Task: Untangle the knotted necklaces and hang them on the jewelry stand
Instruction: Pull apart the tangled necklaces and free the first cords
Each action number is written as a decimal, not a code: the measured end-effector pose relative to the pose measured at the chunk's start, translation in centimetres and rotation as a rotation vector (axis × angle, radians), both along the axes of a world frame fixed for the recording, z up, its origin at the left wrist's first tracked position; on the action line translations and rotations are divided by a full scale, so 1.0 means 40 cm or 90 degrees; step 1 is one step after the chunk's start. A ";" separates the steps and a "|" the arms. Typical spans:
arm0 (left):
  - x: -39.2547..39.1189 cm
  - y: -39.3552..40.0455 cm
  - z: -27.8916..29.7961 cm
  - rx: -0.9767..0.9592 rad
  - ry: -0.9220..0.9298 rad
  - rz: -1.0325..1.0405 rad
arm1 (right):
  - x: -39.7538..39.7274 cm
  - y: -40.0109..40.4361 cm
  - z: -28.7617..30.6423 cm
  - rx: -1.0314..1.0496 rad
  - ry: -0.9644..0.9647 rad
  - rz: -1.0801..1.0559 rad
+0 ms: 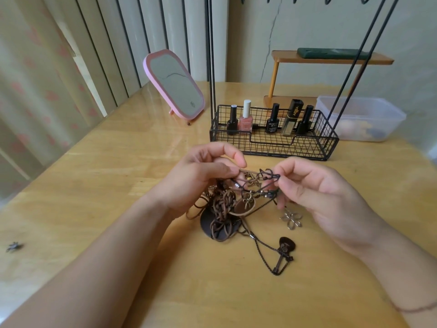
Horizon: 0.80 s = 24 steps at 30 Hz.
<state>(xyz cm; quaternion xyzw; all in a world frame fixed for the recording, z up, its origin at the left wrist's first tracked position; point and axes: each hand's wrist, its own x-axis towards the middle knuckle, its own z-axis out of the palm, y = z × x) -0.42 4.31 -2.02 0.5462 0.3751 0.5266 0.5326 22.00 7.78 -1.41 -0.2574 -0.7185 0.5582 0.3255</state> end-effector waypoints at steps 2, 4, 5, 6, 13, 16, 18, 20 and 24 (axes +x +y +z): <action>-0.004 0.004 0.001 0.001 -0.025 0.024 | 0.004 0.000 0.006 -0.033 0.046 0.050; -0.007 0.008 0.003 -0.006 -0.069 0.050 | 0.005 0.000 0.010 -0.087 0.099 0.074; -0.008 0.009 0.005 -0.014 -0.100 0.062 | 0.005 0.002 0.010 -0.114 0.114 0.075; -0.009 0.009 0.007 -0.024 -0.142 0.070 | 0.005 0.003 0.011 -0.127 0.119 0.073; -0.021 -0.004 0.019 -0.037 -0.234 0.082 | -0.001 -0.002 0.007 -0.053 0.022 0.057; -0.010 -0.006 0.012 0.010 -0.024 0.057 | -0.005 -0.004 0.003 0.004 -0.016 -0.013; 0.003 -0.011 0.011 0.042 0.083 0.045 | -0.008 -0.007 0.003 0.042 -0.041 -0.041; 0.012 -0.015 0.014 0.073 0.155 0.028 | -0.009 -0.010 0.005 0.060 -0.041 -0.061; 0.017 -0.017 0.012 0.092 0.233 -0.028 | -0.010 -0.009 0.010 0.051 0.031 -0.086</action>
